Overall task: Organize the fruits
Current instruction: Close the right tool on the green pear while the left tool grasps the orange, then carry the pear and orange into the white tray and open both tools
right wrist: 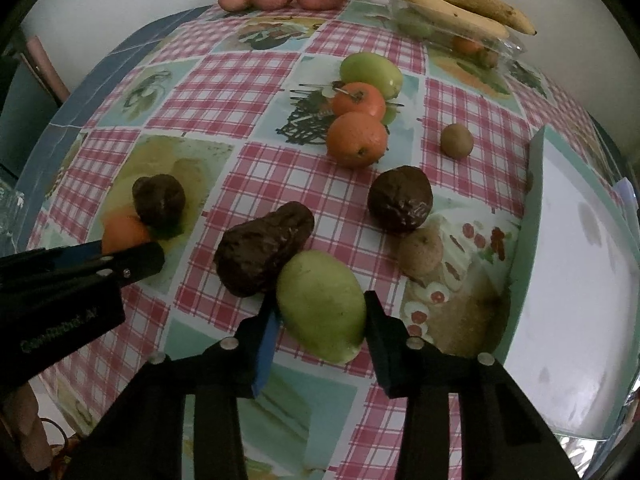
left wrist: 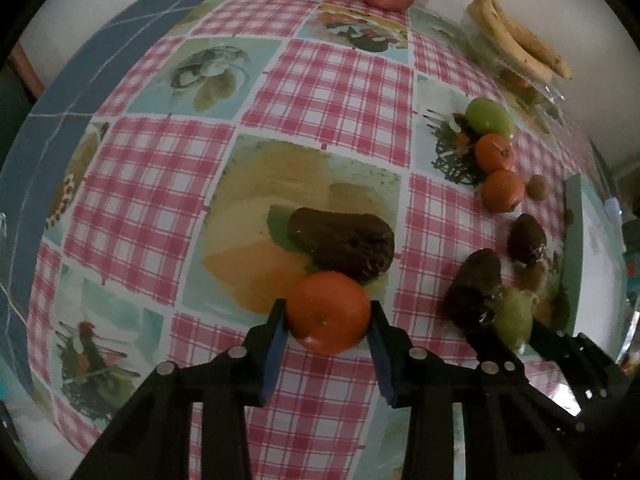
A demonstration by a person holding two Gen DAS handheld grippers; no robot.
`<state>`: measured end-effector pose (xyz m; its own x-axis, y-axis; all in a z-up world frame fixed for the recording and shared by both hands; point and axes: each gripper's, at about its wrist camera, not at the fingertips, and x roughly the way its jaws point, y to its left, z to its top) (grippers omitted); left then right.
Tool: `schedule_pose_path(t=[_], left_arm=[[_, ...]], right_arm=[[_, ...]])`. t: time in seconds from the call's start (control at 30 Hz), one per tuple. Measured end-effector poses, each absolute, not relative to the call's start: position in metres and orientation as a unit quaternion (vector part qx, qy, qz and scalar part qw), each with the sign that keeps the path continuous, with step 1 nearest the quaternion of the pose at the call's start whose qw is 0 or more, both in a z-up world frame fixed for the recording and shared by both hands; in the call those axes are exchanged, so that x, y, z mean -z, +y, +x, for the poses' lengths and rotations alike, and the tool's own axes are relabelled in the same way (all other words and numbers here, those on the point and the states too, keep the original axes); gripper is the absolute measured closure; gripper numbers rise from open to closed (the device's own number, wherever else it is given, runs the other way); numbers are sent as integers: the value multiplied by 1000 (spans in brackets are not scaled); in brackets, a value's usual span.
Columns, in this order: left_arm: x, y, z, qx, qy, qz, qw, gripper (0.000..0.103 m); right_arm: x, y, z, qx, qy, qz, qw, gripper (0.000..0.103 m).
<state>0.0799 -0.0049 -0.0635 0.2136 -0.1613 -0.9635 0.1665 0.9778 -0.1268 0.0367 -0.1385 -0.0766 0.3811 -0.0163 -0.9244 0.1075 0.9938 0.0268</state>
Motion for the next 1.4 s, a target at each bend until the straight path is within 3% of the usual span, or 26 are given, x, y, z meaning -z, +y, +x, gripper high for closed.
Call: schedule_pose_path(t=[0.5,0.8,1.4], left_arm=[[11,4,79,120,564,-49,815,62],[5,-19,69,153,548,-27,822,62],[-5,-172,23,322,503,86,798,62]], right_arm=[[41,-167,18,52,510,117,851,61],[20,-224,-1,131,479,186,848,61],[32,-374,-76,336,437,304,777,61]])
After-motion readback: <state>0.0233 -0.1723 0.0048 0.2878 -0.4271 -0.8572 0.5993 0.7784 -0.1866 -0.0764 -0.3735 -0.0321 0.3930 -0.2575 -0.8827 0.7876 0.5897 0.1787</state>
